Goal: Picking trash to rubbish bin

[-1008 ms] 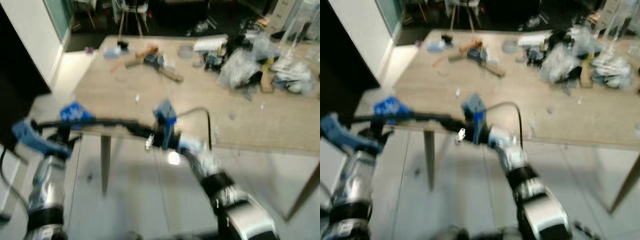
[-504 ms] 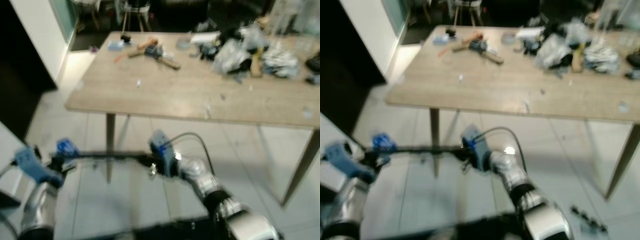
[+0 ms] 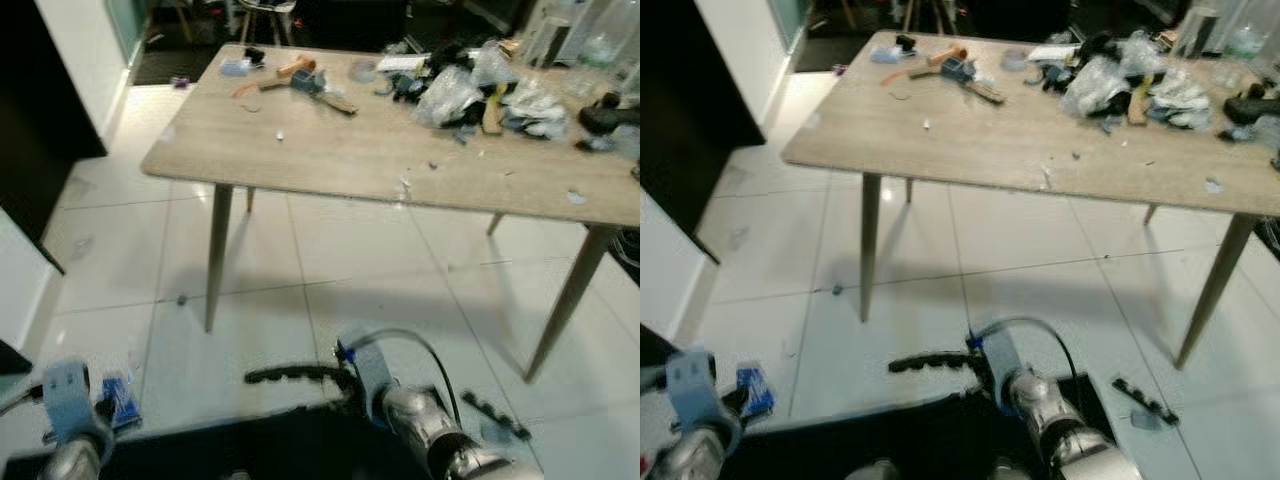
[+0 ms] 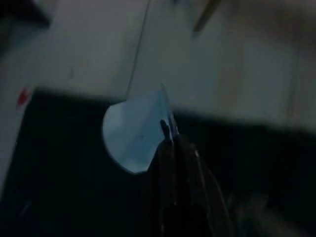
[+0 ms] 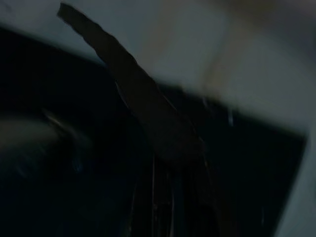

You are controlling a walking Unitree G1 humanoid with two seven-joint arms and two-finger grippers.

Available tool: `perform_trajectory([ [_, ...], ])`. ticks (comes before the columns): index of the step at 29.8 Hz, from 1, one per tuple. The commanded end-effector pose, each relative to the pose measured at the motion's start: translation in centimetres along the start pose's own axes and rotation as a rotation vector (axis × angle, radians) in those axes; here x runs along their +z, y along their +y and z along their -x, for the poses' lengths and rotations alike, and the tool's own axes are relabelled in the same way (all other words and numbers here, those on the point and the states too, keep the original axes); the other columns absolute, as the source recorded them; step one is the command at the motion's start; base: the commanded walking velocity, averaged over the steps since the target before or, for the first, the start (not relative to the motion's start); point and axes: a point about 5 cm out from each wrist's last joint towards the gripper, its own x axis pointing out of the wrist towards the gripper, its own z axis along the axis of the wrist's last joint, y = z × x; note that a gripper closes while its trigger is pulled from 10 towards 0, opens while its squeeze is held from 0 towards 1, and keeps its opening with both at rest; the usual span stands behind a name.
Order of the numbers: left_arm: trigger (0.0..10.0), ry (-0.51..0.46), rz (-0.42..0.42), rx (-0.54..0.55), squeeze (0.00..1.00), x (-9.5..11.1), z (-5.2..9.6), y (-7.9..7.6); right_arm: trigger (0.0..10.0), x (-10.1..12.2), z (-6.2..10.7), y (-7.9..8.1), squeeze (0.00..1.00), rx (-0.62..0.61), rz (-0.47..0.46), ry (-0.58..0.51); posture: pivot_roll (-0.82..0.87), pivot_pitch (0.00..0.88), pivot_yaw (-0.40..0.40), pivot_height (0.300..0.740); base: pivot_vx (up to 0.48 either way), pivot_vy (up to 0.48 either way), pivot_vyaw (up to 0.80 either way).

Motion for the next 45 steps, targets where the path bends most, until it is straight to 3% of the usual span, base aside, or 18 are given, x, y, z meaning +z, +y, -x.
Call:
perform_trajectory([
  [1, 10.0, 0.082, -0.074, 0.026, 0.0, -1.5, 0.3, 0.1, 10.0, -2.7, 0.4, -0.1, 0.0, -0.039, -0.029, 0.109, 0.04, 0.041, 0.033, 0.74, -0.33, 0.0, 0.0],
  [3, 10.0, 0.201, -0.148, 0.051, 0.0, -4.2, 1.2, 0.1, 10.0, -5.8, 1.3, 0.0, 0.0, -0.07, -0.035, 0.217, 0.04, 0.041, 0.033, 0.74, -0.334, 0.0, 0.0],
  [4, 10.0, 0.201, -0.148, 0.051, 0.0, -4.2, 1.2, 0.1, 10.0, -5.8, 1.3, 0.0, 0.0, -0.07, -0.035, 0.217, 0.04, 0.041, 0.033, 0.74, -0.334, 0.0, 0.0],
  [6, 10.0, 0.311, -0.209, 0.066, 0.0, -6.7, 2.2, -0.1, 10.0, -8.7, 2.2, 0.3, 0.0, -0.072, 0.006, 0.323, 0.04, 0.037, 0.035, 0.74, -0.276, 0.0, 0.0],
  [11, 10.0, 0.41, -0.255, 0.069, 0.0, -9.1, 3.4, -0.4, 10.0, -10.4, 2.8, 0.5, 0.0, -0.069, 0.072, 0.404, 0.04, 0.039, 0.04, 0.74, -0.049, 0.0, 0.0],
  [14, 10.0, 0.517, -0.354, 0.048, 0.0, -11.6, 4.8, -1.0, 10.0, -10.2, 2.7, 0.4, 0.0, -0.082, 0.12, 0.414, 0.03, 0.04, 0.045, 0.74, 0.0, 0.0, -0.79],
  [15, 10.0, 0.517, -0.354, 0.048, 0.0, -11.6, 4.8, -1.0, 10.0, -10.2, 2.7, 0.4, 0.0, -0.082, 0.12, 0.414, 0.03, 0.04, 0.045, 0.74, 0.0, 0.0, -0.79],
  [16, 10.0, 0.545, -0.42, 0.024, 0.0, -12.3, 5.1, -1.4, 10.0, -9.8, 2.6, 0.2, 0.0, -0.085, 0.154, 0.414, 0.04, 0.035, 0.043, 0.74, 0.0, 0.0, -0.79],
  [22, 10.0, 0.554, -0.469, 0.001, 0.0, -12.3, 5.0, -1.9, 10.0, -9.1, 2.5, -0.3, 0.0, -0.089, 0.186, 0.407, 0.05, 0.03, 0.033, 0.74, 0.0, 0.0, -0.79],
  [26, 10.0, 0.569, -0.545, -0.044, 0.0, -12.2, 4.7, -2.9, 10.0, -8.2, 2.3, -0.9, 0.0, -0.094, 0.232, 0.399, 0.06, 0.025, 0.031, 0.74, 0.0, 0.0, -0.79],
  [37, 10.0, 0.585, -0.575, -0.067, 0.0, -12.4, 4.7, -3.5, 10.0, -8.8, 2.2, 0.0, 0.0, -0.072, 0.26, 0.411, 0.06, 0.021, 0.034, 0.74, 0.0, 0.0, -0.79],
  [43, 10.0, 0.591, -0.599, -0.08, 0.0, -12.5, 4.7, -3.6, 10.0, -9.5, 2.6, -0.1, 0.0, -0.066, 0.276, 0.43, 0.07, 0.024, 0.035, 0.74, 0.0, 0.0, -0.79],
  [45, 10.0, 0.575, -0.571, -0.048, 0.0, -12.2, 4.6, -3.4, 10.0, -9.6, 2.8, -0.6, 0.0, -0.073, 0.303, 0.439, 0.06, 0.027, 0.033, 0.74, 0.0, 0.0, -0.79],
])
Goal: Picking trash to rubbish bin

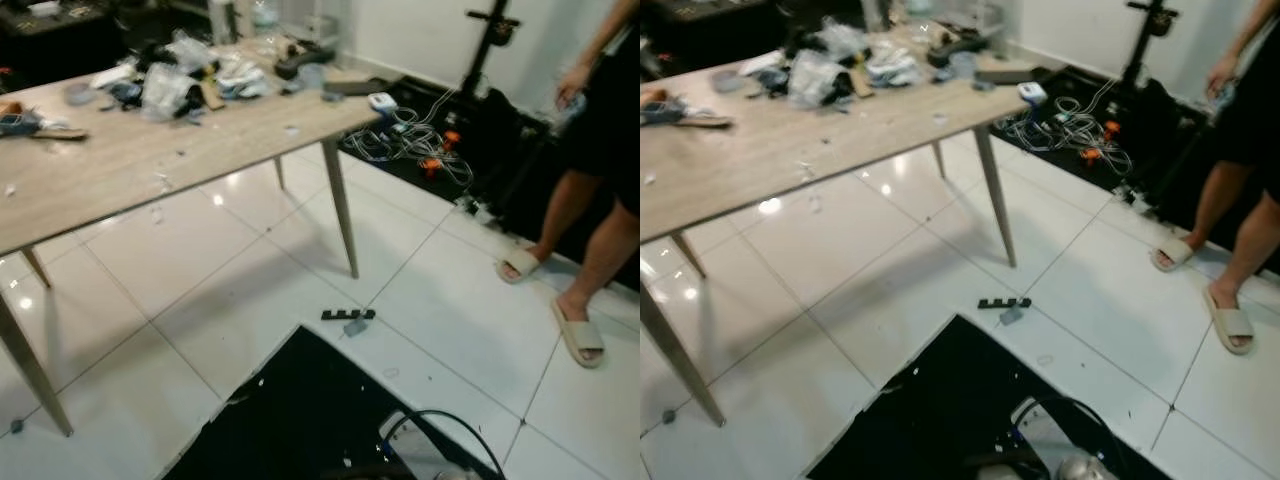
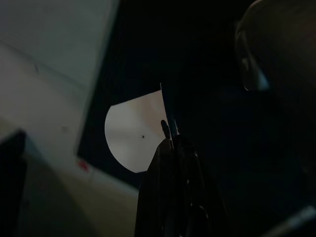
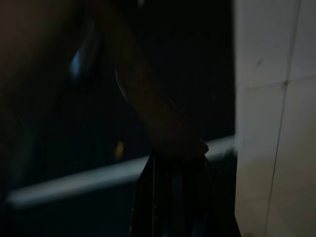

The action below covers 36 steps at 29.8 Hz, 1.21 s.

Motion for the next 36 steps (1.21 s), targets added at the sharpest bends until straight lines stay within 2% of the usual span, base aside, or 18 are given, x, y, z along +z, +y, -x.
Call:
perform_trajectory([
  [1, 10.0, 0.016, 0.063, 0.03, 0.0, -0.6, 0.1, 0.3, 10.0, -0.3, 0.0, 0.5, 0.0, 0.012, 0.033, 0.014, 0.06, 0.027, 0.033, 0.74, 0.0, 0.0, -0.79],
  [6, 10.0, -0.041, 0.413, 0.137, 0.0, -0.2, 0.1, 2.6, 10.0, 0.1, 0.1, -0.9, 0.0, -0.066, -0.028, -0.009, 0.06, 0.03, 0.028, 0.74, 0.0, 0.0, -0.79],
  [7, 10.0, -0.041, 0.413, 0.137, 0.0, -0.2, 0.1, 2.6, 10.0, 0.1, 0.1, -0.9, 0.0, -0.066, -0.028, -0.009, 0.06, 0.03, 0.028, 0.74, 0.0, 0.0, -0.79],
  [8, 10.0, -0.141, 0.662, 0.186, 0.0, 1.1, 0.3, 4.7, 10.0, 1.0, 0.3, -2.6, 0.0, -0.172, -0.052, -0.036, 0.05, 0.035, 0.017, 0.74, 0.0, 0.0, -0.8],
  [12, 10.0, -0.268, 0.878, 0.202, 0.0, 2.9, 0.6, 7.0, 10.0, 2.7, 0.7, -4.2, 0.0, -0.276, -0.056, -0.083, 0.05, 0.033, 0.015, 0.74, 0.0, 0.0, -0.79],
  [14, 10.0, -0.298, 0.892, 0.197, 0.0, 3.5, 0.7, 7.4, 10.0, 3.2, 0.7, -4.2, 0.0, -0.276, -0.069, -0.098, 0.06, 0.032, 0.013, 0.74, 0.0, 0.0, -0.79],
  [15, 10.0, -0.391, 0.748, 0.109, 0.0, 6.6, 0.8, 6.7, 10.0, 5.4, 0.8, -3.8, 0.0, -0.198, -0.143, -0.172, 0.06, 0.024, 0.008, 0.74, 0.0, 0.0, -0.79],
  [17, 10.0, -0.424, 0.693, 0.045, 0.0, 7.9, 0.8, 5.8, 10.0, 6.6, 0.8, -3.1, 0.0, -0.131, -0.194, -0.21, 0.06, 0.024, 0.008, 0.74, 0.0, 0.0, -0.8],
  [18, 10.0, -0.472, 0.615, -0.068, 0.0, 9.6, 0.9, 3.6, 10.0, 8.5, 0.8, -1.5, 0.0, -0.002, -0.272, -0.274, 0.05, 0.02, 0.007, 0.74, 0.0, 0.0, -0.79],
  [19, 10.0, -0.472, 0.615, -0.068, 0.0, 9.6, 0.9, 3.6, 10.0, 8.5, 0.8, -1.5, 0.0, -0.002, -0.272, -0.274, 0.05, 0.02, 0.007, 0.74, 0.0, 0.0, -0.79],
  [22, 10.0, -0.483, 0.468, -0.199, 0.0, 10.7, 1.0, -0.1, 10.0, 10.1, 0.8, 1.2, 0.0, 0.131, -0.3, -0.314, 0.06, 0.017, 0.005, 0.74, 0.0, 0.0, -0.79],
  [23, 10.0, -0.477, 0.438, -0.2, 0.07, 10.7, 1.0, -0.6, 10.0, 10.2, 0.8, 1.7, 0.0, 0.155, -0.3, -0.313, 0.06, 0.017, 0.005, 0.74, 0.0, 0.0, -0.8],
  [24, 10.0, -0.471, 0.433, -0.205, 0.07, 10.6, 1.0, -0.9, 10.0, 10.2, 0.8, 2.4, 0.0, 0.182, -0.29, -0.308, 0.06, 0.016, 0.004, 0.74, 0.0, 0.0, -0.8],
  [25, 10.0, -0.469, 0.494, -0.194, 0.19, 10.6, 0.9, -0.5, 10.0, 9.9, 0.7, 3.4, 0.0, 0.217, -0.261, -0.291, 0.06, 0.016, 0.004, 0.74, 0.0, 0.0, -0.79],
  [27, 10.0, -0.466, 0.558, -0.187, 0.12, 10.4, 0.9, 0.2, 10.0, 9.3, 0.6, 4.5, 0.0, 0.264, -0.22, -0.263, 0.06, 0.016, 0.004, 0.74, 0.0, 0.0, -0.79],
  [30, 10.0, -0.464, 0.531, -0.194, 0.0, 10.2, 0.8, 0.3, 10.0, 9.1, 0.6, 4.2, 0.0, 0.259, -0.25, -0.259, 0.08, 0.016, 0.004, 0.74, 0.0, 0.0, -0.8],
  [32, 10.0, -0.423, 0.383, -0.226, 0.0, 9.1, 0.7, -0.3, 10.0, 8.5, 0.5, 2.5, 0.0, 0.23, -0.314, -0.245, 0.08, 0.018, 0.01, 0.74, 0.0, 0.0, -0.8],
  [36, 10.0, -0.414, 0.448, -0.235, 0.0, 8.6, 0.6, -0.4, 10.0, 7.9, 0.4, 2.0, 0.0, 0.217, -0.329, -0.228, 0.08, 0.017, 0.017, 0.74, 0.0, 0.0, -0.79],
])
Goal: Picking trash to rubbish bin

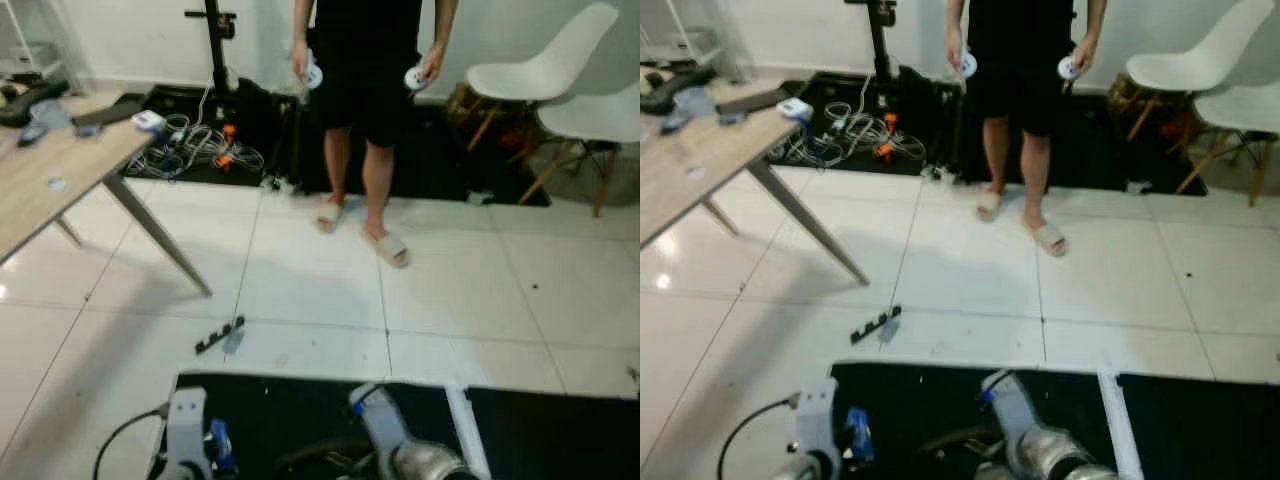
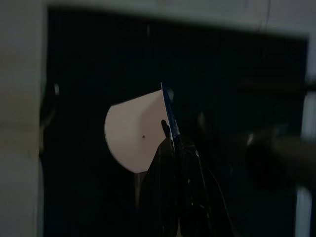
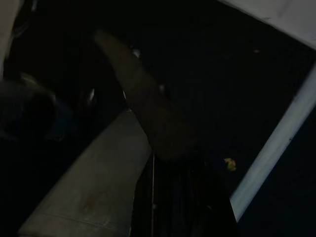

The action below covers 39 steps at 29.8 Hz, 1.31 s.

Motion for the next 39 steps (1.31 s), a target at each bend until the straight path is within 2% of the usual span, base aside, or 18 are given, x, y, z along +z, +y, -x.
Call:
perform_trajectory([
  [1, 10.0, -0.01, 0.087, 0.022, 0.0, 0.0, 0.0, 0.2, 10.0, -1.4, 0.0, 0.3, 0.0, 0.011, -0.039, 0.039, 0.08, 0.019, 0.02, 0.74, 0.0, 0.0, -0.8],
  [4, 10.0, -0.027, 0.14, 0.044, 0.0, 0.0, 0.1, 0.3, 10.0, -2.4, 0.0, 0.8, 0.0, 0.028, -0.053, 0.061, 0.08, 0.027, 0.021, 0.74, 0.0, 0.0, -0.8],
  [8, 10.0, -0.03, 0.131, 0.043, 0.0, 0.0, 0.1, 0.5, 10.0, -3.2, -0.2, 1.9, 0.0, 0.082, -0.081, 0.084, 0.08, 0.027, 0.023, 0.74, 0.0, 0.0, -0.79],
  [11, 10.0, -0.027, 0.115, 0.039, 0.0, 0.1, 0.1, 0.5, 10.0, -3.1, -0.2, 1.7, 0.0, 0.073, -0.109, 0.079, 0.08, 0.027, 0.025, 0.74, 0.0, 0.0, -0.8],
  [21, 10.0, -0.032, 0.12, 0.038, 0.0, 0.5, 0.0, 0.7, 10.0, -2.5, -0.1, 1.4, 0.0, 0.078, -0.026, 0.08, 0.08, 0.018, 0.025, 0.74, 0.0, 0.0, -0.8],
  [34, 10.0, -0.029, 0.123, 0.04, 0.0, 0.5, 0.0, 0.8, 10.0, -2.7, -0.1, 1.2, 0.0, 0.07, -0.033, 0.086, 0.08, 0.02, 0.028, 0.74, 0.0, 0.0, -0.79],
  [39, 10.0, -0.026, 0.133, 0.039, 0.0, 0.4, 0.0, 0.7, 10.0, -3.4, 0.0, 1.0, 0.0, 0.051, -0.036, 0.097, 0.08, 0.022, 0.025, 0.74, 0.0, 0.0, -0.8],
])
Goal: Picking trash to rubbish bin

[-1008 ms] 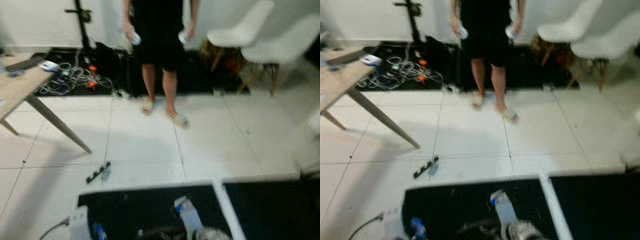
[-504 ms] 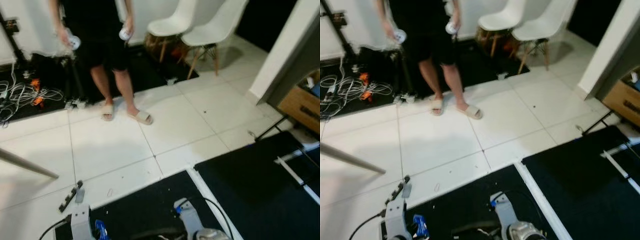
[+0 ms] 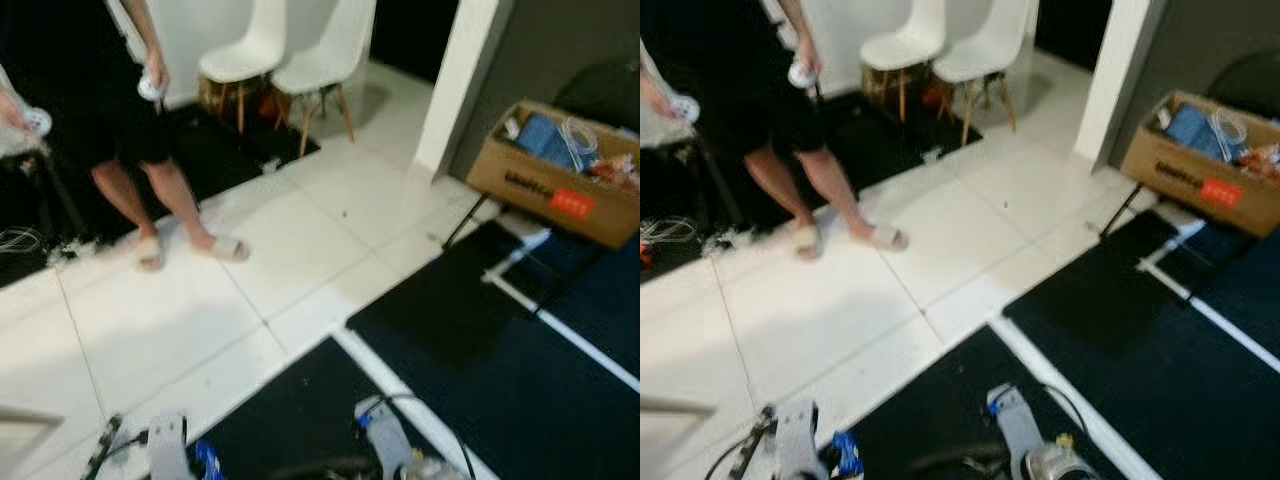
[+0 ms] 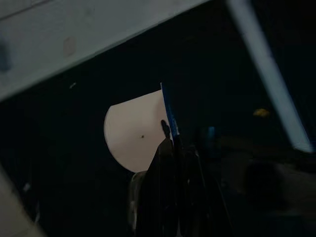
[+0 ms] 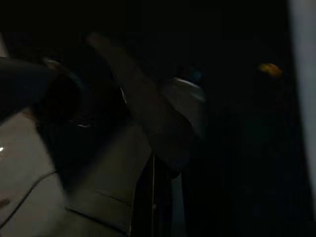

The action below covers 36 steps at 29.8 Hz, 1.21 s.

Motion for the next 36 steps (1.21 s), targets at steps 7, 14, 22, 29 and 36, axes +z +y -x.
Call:
perform_trajectory([
  [7, 10.0, 0.042, 0.019, 0.016, 0.0, -1.3, 0.4, 0.4, 10.0, -1.6, -0.1, 0.5, 0.0, -0.009, -0.004, 0.029, 0.08, 0.023, 0.02, 0.74, 0.0, 0.0, -0.79],
  [14, 10.0, 0.048, 0.009, 0.015, 0.0, -1.3, 0.4, 0.4, 10.0, -1.7, 0.0, 0.0, 0.0, -0.021, 0.006, 0.034, 0.07, 0.018, 0.018, 0.74, 0.0, 0.0, -0.79],
  [22, 10.0, 0.051, 0.003, 0.02, 0.0, -1.4, 0.4, 0.5, 10.0, -2.3, 0.0, 0.1, 0.0, -0.025, 0.017, 0.045, 0.08, 0.01, 0.014, 0.74, 0.0, 0.0, -0.79],
  [29, 10.0, 0.049, 0.011, 0.028, 0.0, -1.5, 0.5, 0.6, 10.0, -2.5, 0.1, -0.2, 0.0, -0.035, 0.021, 0.049, 0.08, 0.011, 0.013, 0.74, 0.0, 0.0, -0.79],
  [36, 10.0, 0.048, 0.017, 0.033, 0.0, -1.5, 0.5, 0.6, 10.0, -2.6, 0.2, -0.3, 0.0, -0.041, 0.012, 0.049, 0.08, 0.02, 0.016, 0.74, 0.0, 0.0, -0.8],
])
